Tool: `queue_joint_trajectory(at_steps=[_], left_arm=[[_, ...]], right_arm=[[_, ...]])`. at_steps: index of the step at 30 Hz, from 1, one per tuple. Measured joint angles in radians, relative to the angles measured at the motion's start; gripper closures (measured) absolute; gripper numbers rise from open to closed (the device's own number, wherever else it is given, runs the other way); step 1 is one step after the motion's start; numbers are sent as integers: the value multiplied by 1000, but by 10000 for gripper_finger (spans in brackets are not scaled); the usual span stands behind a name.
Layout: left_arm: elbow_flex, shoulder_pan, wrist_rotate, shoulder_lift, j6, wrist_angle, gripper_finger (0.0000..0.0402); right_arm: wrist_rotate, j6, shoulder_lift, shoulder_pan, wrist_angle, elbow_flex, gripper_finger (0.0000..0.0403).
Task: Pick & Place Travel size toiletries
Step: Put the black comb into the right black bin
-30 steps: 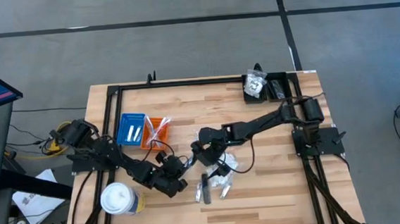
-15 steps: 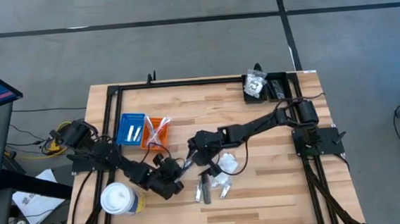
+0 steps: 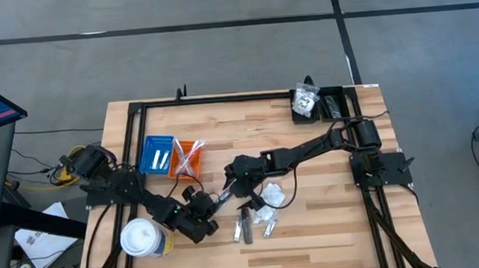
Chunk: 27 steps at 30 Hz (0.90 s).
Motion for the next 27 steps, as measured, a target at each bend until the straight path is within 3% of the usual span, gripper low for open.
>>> queue_joint_trajectory(at_steps=[6, 18, 27], left_arm=[[-17, 15, 19, -1, -46, -20, 401], [-26, 35, 51, -5, -80, -18, 402], [-25, 70, 118, -5, -89, -18, 402]], right_arm=[[1, -3, 0, 0, -4, 0, 16], [6, -42, 0, -2, -4, 0, 87], [81, -57, 0, -2, -3, 0, 92]])
